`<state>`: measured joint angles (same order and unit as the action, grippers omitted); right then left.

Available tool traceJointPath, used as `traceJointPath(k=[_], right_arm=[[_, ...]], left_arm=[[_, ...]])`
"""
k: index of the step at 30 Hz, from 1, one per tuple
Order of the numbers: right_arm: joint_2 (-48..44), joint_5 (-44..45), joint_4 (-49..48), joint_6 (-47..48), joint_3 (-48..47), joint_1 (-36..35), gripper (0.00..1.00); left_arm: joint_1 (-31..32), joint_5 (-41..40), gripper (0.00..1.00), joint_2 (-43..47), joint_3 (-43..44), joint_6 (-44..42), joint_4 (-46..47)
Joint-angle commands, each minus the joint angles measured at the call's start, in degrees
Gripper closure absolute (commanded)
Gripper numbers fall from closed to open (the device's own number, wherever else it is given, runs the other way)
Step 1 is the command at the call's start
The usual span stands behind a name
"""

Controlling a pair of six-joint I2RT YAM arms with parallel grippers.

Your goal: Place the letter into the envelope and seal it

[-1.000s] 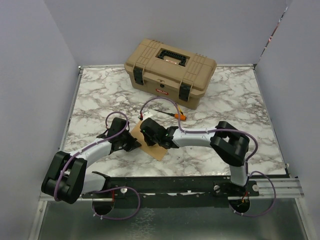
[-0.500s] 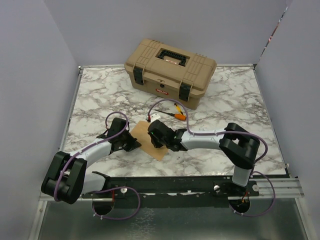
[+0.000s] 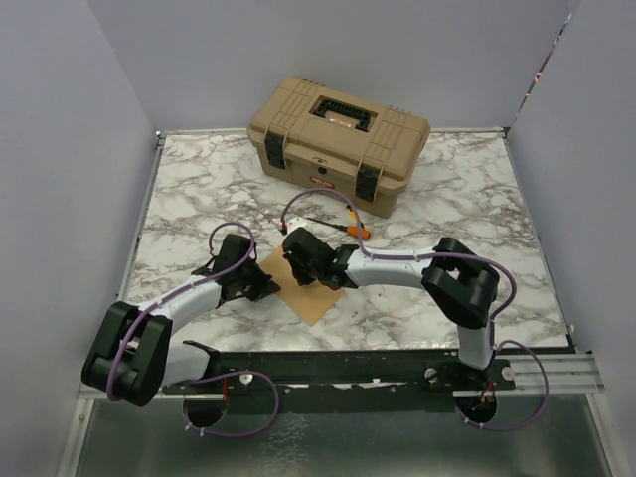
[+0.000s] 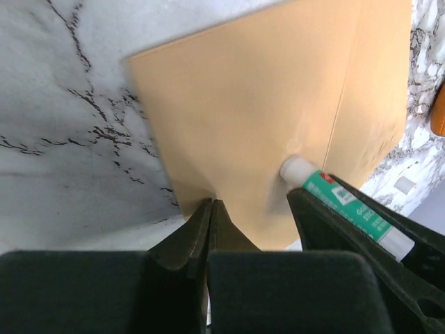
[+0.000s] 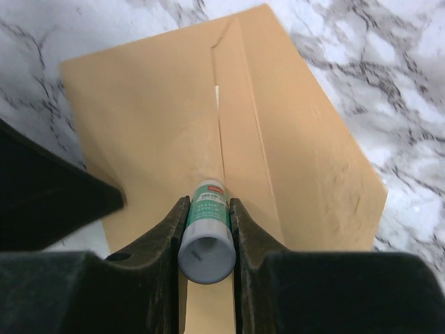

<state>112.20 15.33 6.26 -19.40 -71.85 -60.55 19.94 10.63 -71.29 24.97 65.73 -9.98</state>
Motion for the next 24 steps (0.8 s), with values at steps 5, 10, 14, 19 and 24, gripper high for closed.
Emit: traceJointPath(k=[5, 10, 14, 19, 24], right_arm=[[-20.4, -9.3, 8.5, -2.6, 9.2, 6.5, 0.99], [-28.9, -9.5, 13.1, -7.8, 12.8, 9.1, 0.99], [-35.7, -9.3, 14.0, -15.3, 18.8, 12.8, 0.99], [-48.2, -13.9, 11.7, -26.0, 27.4, 21.7, 0.99], [-50.2, -27.6, 3.9, -36.2, 35.8, 32.4, 1.0]], left_arm=[[-0.4, -3.9, 1.0, -0.8, 0.2, -3.7, -4.1], [-0.4, -2.2, 1.0, -0.7, 2.9, -7.9, -4.1], [-0.4, 1.3, 0.97, 1.2, 6.2, -12.2, -4.1], [-0.5, 7.5, 0.9, 3.3, 9.2, -12.6, -4.2], [-0.6, 10.4, 0.81, 2.8, 11.3, -13.3, -4.4]])
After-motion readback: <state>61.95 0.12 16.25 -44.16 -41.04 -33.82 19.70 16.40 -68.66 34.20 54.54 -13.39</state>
